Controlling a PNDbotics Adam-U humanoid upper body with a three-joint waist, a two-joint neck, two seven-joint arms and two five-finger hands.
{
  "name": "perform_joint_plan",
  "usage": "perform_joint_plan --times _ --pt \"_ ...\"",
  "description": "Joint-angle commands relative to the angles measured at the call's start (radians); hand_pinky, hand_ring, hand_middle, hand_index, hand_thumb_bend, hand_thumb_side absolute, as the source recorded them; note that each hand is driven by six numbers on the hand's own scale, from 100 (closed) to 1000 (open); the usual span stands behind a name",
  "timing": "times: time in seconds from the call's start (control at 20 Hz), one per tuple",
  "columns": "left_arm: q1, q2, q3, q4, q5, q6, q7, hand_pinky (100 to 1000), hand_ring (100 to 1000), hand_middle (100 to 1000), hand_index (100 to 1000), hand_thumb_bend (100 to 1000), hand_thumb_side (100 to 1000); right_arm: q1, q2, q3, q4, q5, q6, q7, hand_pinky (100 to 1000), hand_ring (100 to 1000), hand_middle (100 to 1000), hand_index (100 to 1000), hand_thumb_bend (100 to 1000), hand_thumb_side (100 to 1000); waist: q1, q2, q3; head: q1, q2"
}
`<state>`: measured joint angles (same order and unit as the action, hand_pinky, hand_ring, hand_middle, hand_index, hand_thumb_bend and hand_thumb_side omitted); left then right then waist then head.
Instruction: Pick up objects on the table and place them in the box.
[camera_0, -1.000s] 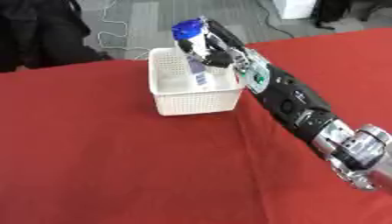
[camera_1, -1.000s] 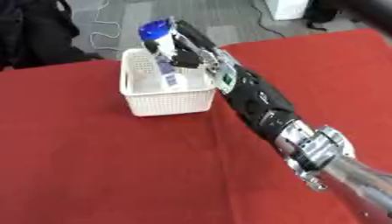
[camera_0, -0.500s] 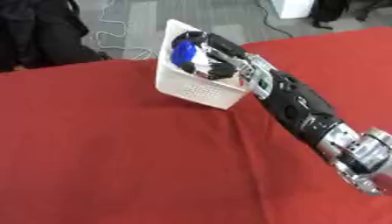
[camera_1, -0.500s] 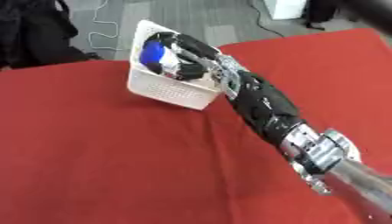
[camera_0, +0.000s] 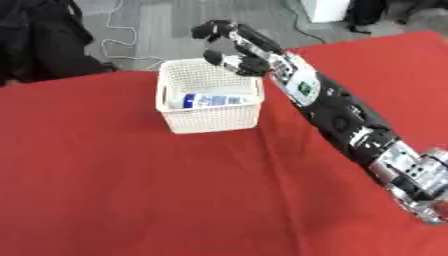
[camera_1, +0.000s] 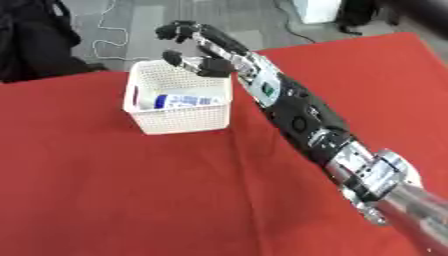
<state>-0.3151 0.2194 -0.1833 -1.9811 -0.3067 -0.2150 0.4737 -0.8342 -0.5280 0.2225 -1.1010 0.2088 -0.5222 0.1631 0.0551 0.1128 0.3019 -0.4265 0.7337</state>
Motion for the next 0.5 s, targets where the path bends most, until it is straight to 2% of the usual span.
perform_joint_plan --times 0.05,0.3,0.5 --pt "-0.001 0.025 0.006 -0.019 -0.007 0.004 0.004 682 666 738 841 479 1000 0.003 -0.079 -0.007 -0.132 -0.223 0.087 0.06 772 823 787 939 442 1000 -0.005 -0.024 -0.005 0.023 0.004" --pt "0.006 0.035 0.01 -0.019 -0.012 0.007 0.007 683 666 738 840 479 1000 0.056 -0.176 -0.04 -0.293 -0.524 0.217 0.102 719 808 767 952 435 1000 -0.013 -0.038 -0.015 0.051 0.022" --pt "0.016 0.045 0.011 -0.019 -0.016 0.011 0.007 683 666 738 840 478 1000 0.129 -0.241 -0.099 -0.434 -0.68 0.268 0.059 680 790 748 929 420 1000 -0.018 -0.049 -0.029 0.061 0.034"
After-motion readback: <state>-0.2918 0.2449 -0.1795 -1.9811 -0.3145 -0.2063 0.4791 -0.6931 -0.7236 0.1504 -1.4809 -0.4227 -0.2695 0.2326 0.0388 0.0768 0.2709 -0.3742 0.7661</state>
